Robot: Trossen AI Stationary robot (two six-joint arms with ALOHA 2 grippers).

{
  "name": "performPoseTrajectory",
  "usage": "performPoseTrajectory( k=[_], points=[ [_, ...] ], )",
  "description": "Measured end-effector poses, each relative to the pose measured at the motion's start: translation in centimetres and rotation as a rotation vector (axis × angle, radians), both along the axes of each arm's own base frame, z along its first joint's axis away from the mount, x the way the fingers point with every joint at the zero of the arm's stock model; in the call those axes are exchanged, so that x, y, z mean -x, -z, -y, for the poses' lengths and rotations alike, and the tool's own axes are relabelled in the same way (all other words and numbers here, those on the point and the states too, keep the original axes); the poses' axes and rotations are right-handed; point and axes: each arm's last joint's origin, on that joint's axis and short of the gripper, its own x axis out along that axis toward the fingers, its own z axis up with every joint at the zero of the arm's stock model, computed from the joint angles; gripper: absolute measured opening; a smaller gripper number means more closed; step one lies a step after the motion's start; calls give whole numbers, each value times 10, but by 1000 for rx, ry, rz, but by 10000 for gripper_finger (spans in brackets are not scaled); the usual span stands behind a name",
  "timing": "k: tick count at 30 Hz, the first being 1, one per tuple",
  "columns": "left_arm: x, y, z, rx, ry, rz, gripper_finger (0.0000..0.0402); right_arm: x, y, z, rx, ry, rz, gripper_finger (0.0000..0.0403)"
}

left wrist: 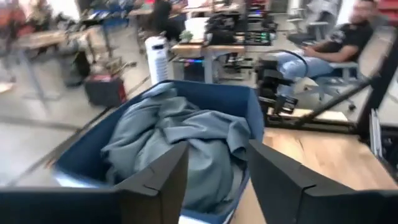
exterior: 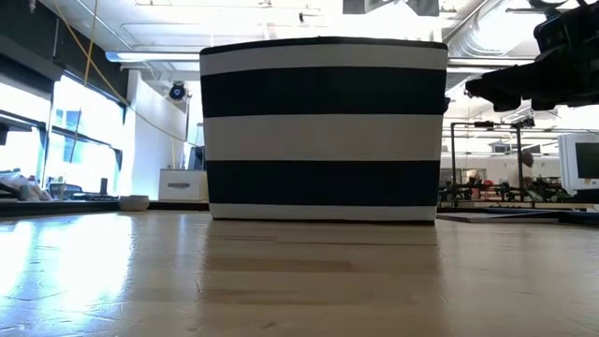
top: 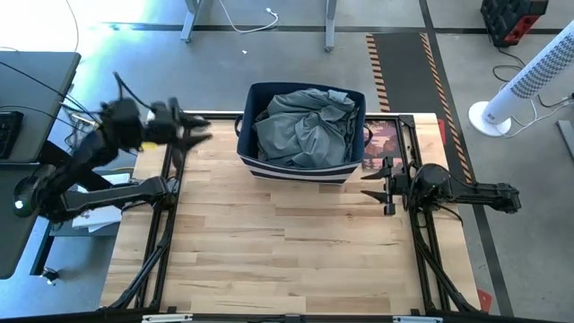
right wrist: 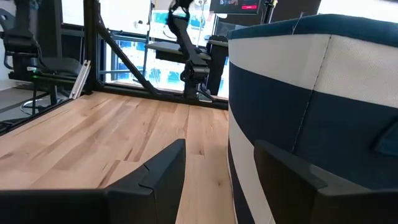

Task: Sort clothes
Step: Return to Home Position

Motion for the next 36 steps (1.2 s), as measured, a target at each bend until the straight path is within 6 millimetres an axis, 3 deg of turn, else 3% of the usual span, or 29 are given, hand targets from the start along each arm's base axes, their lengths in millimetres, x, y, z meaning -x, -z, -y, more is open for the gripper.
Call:
performPoseTrajectory(
  k=[6, 13, 17, 29, 36],
  points=[
    [-3, 49, 19, -136, 37, 152, 224, 0, 0, 0, 0, 0, 0, 188],
    [0, 131, 26, -221, 42, 296, 274, 0, 0, 0, 0, 0, 0, 188],
    [2, 173, 28, -174, 63, 280, 292, 0, 0, 0, 0, 0, 0, 188],
    [0, 234, 34, -110, 159, 181, 340, 0, 0, 0, 0, 0, 0, 188],
    [0, 236, 34, -226, 104, 129, 350, 0, 0, 0, 0, 0, 0, 188]
  ],
)
